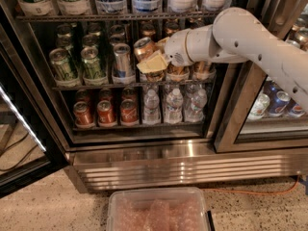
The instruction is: Pick orange can from middle shelf of fridge
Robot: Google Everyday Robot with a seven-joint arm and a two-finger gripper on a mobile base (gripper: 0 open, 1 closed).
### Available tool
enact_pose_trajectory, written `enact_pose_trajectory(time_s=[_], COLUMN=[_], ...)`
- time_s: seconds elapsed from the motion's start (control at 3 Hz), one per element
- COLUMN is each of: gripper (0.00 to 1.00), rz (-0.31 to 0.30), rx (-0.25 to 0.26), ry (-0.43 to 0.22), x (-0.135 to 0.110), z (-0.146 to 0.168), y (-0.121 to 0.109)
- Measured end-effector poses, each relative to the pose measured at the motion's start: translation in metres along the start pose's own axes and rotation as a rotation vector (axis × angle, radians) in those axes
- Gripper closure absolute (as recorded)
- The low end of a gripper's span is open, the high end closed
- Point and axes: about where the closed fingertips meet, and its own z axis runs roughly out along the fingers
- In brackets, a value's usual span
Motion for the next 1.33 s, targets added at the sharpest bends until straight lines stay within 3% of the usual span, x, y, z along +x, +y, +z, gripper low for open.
enact_pose_trajectory(time_s=[0.67, 1.0, 1.33], gripper=[1.00, 1.00, 1.00], rz=[0.034, 0.081, 0.150], rx=[-0.018, -0.074, -0.232], ry=[-0.008, -0.027, -0.090], x=[0.003, -0.011, -0.030], z=[-0.007, -0.025, -0.047], y=[0.001, -0.001, 0.024])
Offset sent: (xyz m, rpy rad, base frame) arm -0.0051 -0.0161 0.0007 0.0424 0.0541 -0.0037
